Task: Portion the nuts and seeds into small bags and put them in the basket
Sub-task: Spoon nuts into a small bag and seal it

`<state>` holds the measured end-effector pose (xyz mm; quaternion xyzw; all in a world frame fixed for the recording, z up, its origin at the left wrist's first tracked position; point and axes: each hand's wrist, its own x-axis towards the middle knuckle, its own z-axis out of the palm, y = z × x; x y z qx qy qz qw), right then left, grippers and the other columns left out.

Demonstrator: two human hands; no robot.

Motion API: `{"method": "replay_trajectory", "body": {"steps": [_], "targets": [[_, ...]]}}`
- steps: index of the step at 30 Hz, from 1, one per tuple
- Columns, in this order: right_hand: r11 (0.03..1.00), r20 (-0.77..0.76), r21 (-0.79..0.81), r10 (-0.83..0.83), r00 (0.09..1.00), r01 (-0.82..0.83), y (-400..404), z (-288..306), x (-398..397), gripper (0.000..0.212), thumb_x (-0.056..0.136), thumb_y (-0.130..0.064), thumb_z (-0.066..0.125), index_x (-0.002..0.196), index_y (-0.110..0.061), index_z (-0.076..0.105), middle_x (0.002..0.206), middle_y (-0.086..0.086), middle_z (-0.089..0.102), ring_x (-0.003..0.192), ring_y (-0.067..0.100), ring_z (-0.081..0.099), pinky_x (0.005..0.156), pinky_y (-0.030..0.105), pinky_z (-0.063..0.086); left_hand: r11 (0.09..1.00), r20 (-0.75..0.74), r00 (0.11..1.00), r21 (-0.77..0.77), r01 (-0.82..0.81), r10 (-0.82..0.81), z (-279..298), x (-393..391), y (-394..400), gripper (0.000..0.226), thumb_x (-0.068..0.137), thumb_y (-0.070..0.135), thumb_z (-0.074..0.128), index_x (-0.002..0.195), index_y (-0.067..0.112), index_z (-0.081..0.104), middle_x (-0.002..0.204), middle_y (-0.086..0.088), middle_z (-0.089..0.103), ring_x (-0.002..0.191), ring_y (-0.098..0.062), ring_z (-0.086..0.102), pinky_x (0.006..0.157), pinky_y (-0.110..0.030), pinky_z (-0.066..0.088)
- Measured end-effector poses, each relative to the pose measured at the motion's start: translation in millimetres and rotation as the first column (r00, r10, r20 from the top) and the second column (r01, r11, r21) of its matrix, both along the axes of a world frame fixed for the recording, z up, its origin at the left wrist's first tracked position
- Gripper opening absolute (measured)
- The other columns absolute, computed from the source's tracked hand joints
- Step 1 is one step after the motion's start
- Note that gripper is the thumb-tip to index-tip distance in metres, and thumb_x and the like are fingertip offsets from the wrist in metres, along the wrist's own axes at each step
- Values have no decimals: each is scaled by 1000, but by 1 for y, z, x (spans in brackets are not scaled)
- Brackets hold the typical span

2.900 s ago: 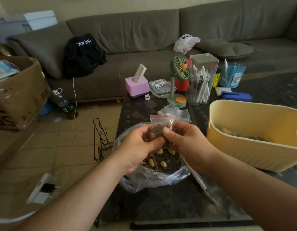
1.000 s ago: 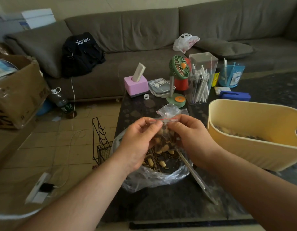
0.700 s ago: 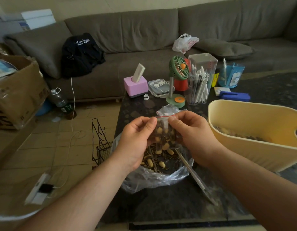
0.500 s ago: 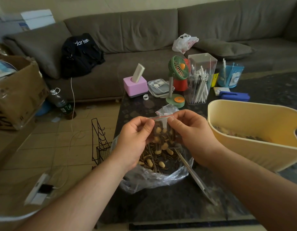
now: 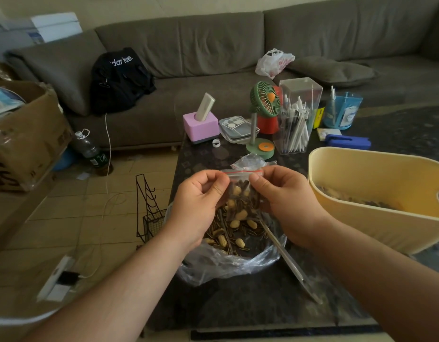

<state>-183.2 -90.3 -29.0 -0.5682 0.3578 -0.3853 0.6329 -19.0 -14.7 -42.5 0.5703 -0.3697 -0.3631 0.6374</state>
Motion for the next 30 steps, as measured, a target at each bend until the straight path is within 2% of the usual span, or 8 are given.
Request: {"method": "replay_trajectory", "body": {"steps": [3,7,12,16,21,26,30], "targets": [[999,13,30,9,1000,-10,-1,3,-1,14,100,-18,68,98,-5,73,91,18,78,86,33,77,86,54,64,1000,-4,1000,0,-21,21,-1,0,-1,13,105,15,63,112,10,73,104,-9,81,95,-21,78,83,-33,64],[1000,3,28,4,1000,-4,-3,4,-2,12,98,-13,71,99,-1,72,98,24,76,98,43,74,89,57,62,998,-25,998,-5,-60,59,-2,-1,-2,13,106,12,63,113,11,74,102,-7,82,93,-18,78,79,-28,62],[1000,-32,24,19,999,-18,-6,5,-3,11,98,-13,71,100,-3,74,98,20,78,98,42,75,91,58,61,997,-46,996,-12,-76,75,-2,-1,-3,16,106,9,61,115,5,74,103,-10,82,90,-17,77,80,-27,63],[1000,-72,-4,17,997,-18,-7,5,-4,11,98,-14,70,100,-4,75,94,16,79,95,38,76,90,55,62,997,-18,997,6,-80,80,-5,-1,-4,17,107,12,61,114,7,75,104,-9,82,96,-21,77,85,-33,63],[998,-123,-69,-9,992,1,-7,5,-3,11,99,-17,71,96,-8,76,91,15,79,92,38,75,85,49,64,994,-11,994,22,-106,107,-6,-1,-7,17,108,16,61,109,11,77,101,-7,82,95,-21,77,85,-37,61],[992,-148,-122,-40,988,21,-9,2,-2,12,98,-20,72,89,-12,76,90,23,74,76,29,67,83,58,61,995,-30,995,38,-89,90,-6,-3,-8,18,108,17,60,111,9,76,101,-8,82,94,-22,77,84,-36,63],[994,-130,-113,-13,991,-2,-10,2,-3,12,99,-20,70,90,-13,76,92,22,75,80,30,68,86,58,61,995,-24,995,42,-96,97,-8,-3,-9,17,108,20,61,112,12,76,103,-6,82,100,-23,78,88,-40,62]]}}
